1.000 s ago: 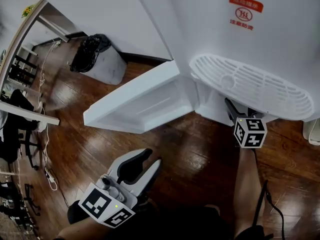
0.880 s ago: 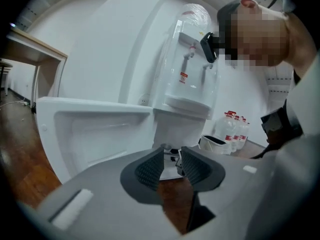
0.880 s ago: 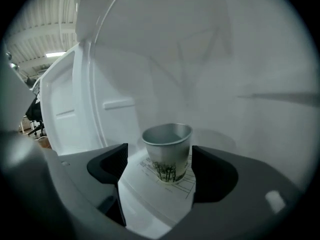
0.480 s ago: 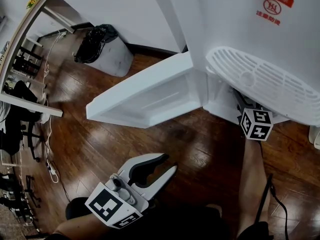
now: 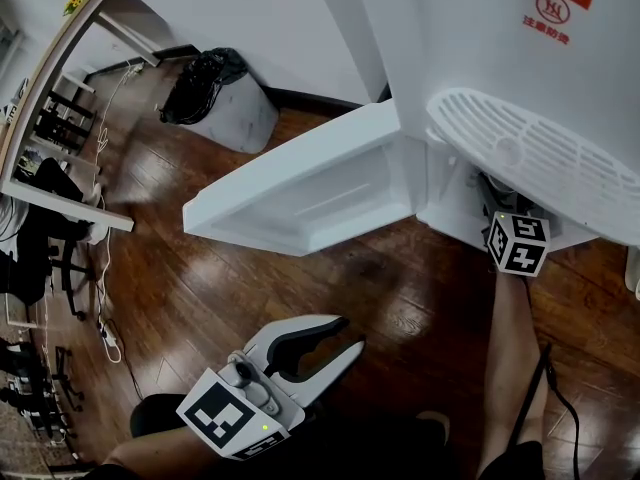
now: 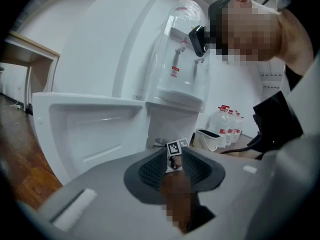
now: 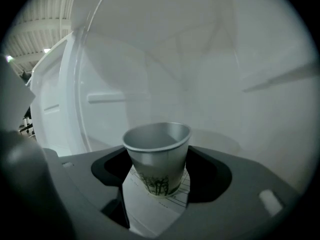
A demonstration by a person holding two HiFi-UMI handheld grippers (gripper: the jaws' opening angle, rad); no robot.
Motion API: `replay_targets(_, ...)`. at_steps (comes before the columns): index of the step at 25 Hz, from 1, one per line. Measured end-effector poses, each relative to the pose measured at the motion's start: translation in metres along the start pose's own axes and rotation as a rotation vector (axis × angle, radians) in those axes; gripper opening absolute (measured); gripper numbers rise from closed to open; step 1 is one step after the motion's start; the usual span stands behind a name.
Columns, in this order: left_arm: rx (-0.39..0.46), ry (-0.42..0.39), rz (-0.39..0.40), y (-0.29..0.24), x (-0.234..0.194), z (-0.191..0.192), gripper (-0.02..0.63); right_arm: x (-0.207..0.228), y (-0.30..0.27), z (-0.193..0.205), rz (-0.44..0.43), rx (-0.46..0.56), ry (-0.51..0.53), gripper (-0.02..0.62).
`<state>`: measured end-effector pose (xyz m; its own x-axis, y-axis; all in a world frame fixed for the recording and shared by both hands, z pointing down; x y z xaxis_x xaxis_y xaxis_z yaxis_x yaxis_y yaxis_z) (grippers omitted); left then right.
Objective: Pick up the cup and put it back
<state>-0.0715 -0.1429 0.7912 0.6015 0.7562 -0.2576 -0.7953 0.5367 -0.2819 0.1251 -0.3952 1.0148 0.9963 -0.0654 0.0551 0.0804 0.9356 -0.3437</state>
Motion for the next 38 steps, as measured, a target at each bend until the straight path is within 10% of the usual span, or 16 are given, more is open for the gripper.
replay_targets(13,0.049,-0.026,0.052,0.000,0.018,-0.023,0.022,-0.015,0.062,-0.022,-0.093,0.041,-0.005,0.321)
replay_targets(21,0.133,-0.118,0.095,0.004,0.040,-0.068,0.001,-0.036,0.170,-0.083,-0.183,0.094,-0.113,0.324)
replay_targets(38,0.328,-0.159,0.119,0.029,0.060,-0.160,0.001,-0.078,0.332,-0.236,-0.422,0.186,0.045,0.325)
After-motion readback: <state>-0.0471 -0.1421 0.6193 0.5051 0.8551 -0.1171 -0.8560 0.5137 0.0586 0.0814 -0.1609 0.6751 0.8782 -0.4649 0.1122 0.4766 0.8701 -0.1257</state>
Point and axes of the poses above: the fingertips, and each gripper's own axes: y backward along the fingers, x to its right, z out of its underside, the point moved 1 cm from there along y, backward along the fingers, and after that the axes turned 15 degrees about z, right-handed, at the moved point
